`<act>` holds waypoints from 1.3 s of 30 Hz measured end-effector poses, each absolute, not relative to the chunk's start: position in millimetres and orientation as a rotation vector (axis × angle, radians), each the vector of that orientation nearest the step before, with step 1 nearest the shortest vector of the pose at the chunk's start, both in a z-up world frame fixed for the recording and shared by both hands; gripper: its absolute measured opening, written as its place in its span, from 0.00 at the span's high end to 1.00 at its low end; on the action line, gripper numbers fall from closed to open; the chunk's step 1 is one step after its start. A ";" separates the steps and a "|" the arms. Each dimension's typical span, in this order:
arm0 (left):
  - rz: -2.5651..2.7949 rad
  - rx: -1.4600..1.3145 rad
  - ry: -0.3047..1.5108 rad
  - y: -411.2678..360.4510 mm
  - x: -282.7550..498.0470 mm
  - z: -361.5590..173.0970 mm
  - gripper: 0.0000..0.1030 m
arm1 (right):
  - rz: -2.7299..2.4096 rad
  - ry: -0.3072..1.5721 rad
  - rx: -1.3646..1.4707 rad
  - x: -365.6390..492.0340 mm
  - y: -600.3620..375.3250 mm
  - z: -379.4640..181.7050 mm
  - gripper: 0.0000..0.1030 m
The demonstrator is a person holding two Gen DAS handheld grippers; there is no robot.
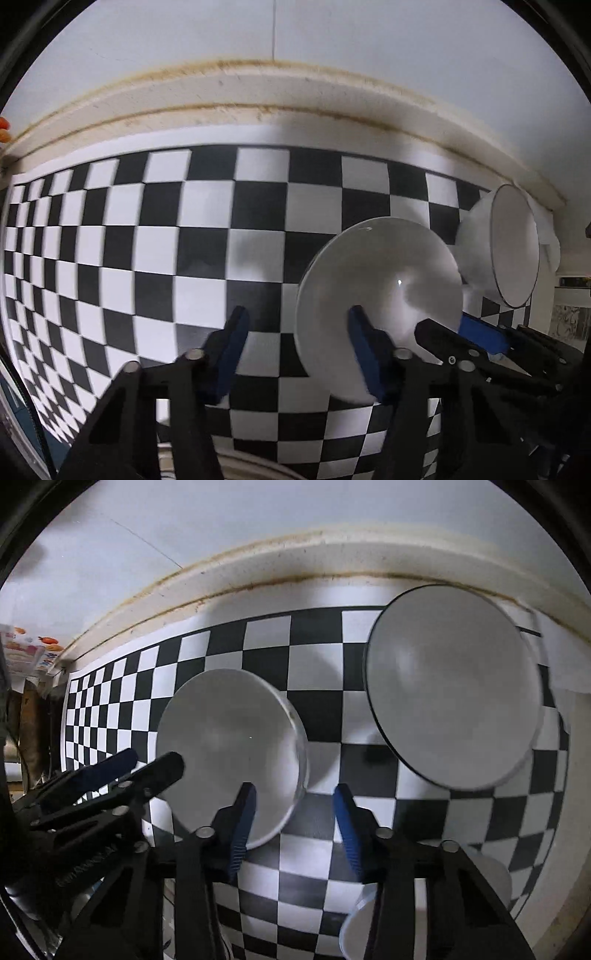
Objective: Organize plates and bowls
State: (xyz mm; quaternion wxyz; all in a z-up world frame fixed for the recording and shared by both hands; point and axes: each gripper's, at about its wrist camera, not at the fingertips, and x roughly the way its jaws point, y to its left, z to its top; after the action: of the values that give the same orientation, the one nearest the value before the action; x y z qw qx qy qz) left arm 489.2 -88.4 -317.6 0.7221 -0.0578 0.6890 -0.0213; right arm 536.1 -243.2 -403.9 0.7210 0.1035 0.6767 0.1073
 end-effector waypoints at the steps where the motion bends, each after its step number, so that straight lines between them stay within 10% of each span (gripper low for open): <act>1: -0.054 -0.133 1.536 -88.9 490.4 -321.5 0.66 | 0.242 1.504 0.233 538.9 -242.7 -407.2 0.65; 7: -0.092 -0.170 1.548 -89.8 486.4 -329.6 0.80 | 0.235 1.541 0.236 549.0 -240.5 -425.4 0.87; 39: -0.334 -0.014 1.391 -159.5 305.8 -209.6 0.79 | 0.189 1.341 0.228 319.0 -289.8 -316.0 0.86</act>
State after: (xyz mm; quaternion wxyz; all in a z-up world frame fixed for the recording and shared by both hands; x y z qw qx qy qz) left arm 305.8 -159.5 -209.6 0.7548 -0.0063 0.6377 -0.1532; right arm 319.0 -289.8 -316.0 0.7733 0.1055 0.6191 0.0875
